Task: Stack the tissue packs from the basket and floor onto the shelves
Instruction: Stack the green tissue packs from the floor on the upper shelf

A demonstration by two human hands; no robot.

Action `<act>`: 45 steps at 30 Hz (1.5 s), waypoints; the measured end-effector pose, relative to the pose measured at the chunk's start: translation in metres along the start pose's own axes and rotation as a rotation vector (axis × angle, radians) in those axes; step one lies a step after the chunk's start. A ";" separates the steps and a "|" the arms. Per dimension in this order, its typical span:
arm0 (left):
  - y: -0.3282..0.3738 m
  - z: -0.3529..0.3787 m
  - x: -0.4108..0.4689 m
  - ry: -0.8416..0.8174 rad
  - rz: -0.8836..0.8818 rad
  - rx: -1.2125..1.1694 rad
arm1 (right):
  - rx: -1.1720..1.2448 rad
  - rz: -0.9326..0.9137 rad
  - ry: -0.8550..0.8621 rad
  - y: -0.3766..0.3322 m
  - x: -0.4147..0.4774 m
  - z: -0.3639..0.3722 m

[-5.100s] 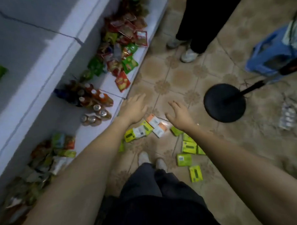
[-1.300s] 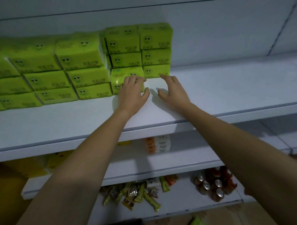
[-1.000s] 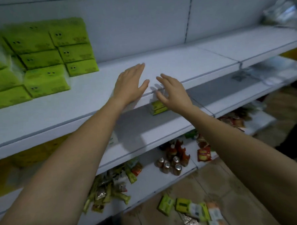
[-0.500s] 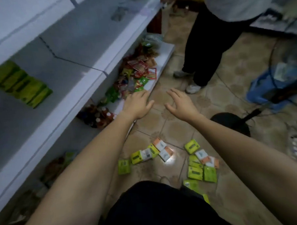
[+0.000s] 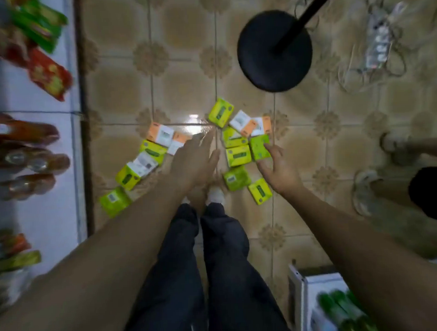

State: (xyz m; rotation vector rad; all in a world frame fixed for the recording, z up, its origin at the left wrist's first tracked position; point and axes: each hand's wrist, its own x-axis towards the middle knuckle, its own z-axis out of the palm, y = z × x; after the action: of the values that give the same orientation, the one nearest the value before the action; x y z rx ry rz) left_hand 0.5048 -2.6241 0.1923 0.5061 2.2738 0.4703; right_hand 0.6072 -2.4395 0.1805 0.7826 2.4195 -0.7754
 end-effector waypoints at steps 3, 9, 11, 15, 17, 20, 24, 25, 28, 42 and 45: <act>-0.022 0.103 0.051 -0.096 -0.112 -0.064 | -0.029 0.074 -0.051 0.069 0.039 0.073; -0.096 0.310 0.136 -0.299 -0.257 -0.305 | -0.040 0.122 -0.196 0.182 0.125 0.226; -0.113 0.367 0.165 -0.311 -0.323 -0.360 | -0.031 0.126 -0.198 0.207 0.152 0.265; -0.126 0.429 0.207 -0.349 -0.410 -0.625 | 0.024 0.175 -0.161 0.240 0.198 0.317; -0.122 0.444 0.221 -0.444 -0.521 -0.816 | 0.109 0.235 -0.153 0.242 0.211 0.328; -0.119 0.451 0.223 -0.408 -0.622 -1.083 | 0.308 0.408 -0.152 0.239 0.211 0.332; -0.110 0.410 0.178 -0.311 -0.669 -1.230 | 0.427 0.456 -0.060 0.203 0.176 0.303; -0.107 0.387 0.162 -0.283 -0.681 -1.244 | 0.420 0.428 -0.069 0.186 0.162 0.289; -0.096 0.307 0.110 -0.211 -0.762 -1.359 | 0.441 0.331 -0.146 0.124 0.114 0.236; -0.014 -0.095 -0.154 0.582 -0.505 -1.280 | 0.415 -0.426 -0.241 -0.200 -0.089 -0.046; -0.011 -0.161 -0.197 0.795 -0.389 -1.238 | 0.345 -0.679 -0.186 -0.270 -0.117 -0.092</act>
State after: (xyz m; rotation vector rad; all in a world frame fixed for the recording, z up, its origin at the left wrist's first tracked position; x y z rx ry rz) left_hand 0.5106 -2.7579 0.4085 -0.8568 2.1034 1.8881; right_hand 0.4946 -2.6065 0.4143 -0.0392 2.4060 -1.4727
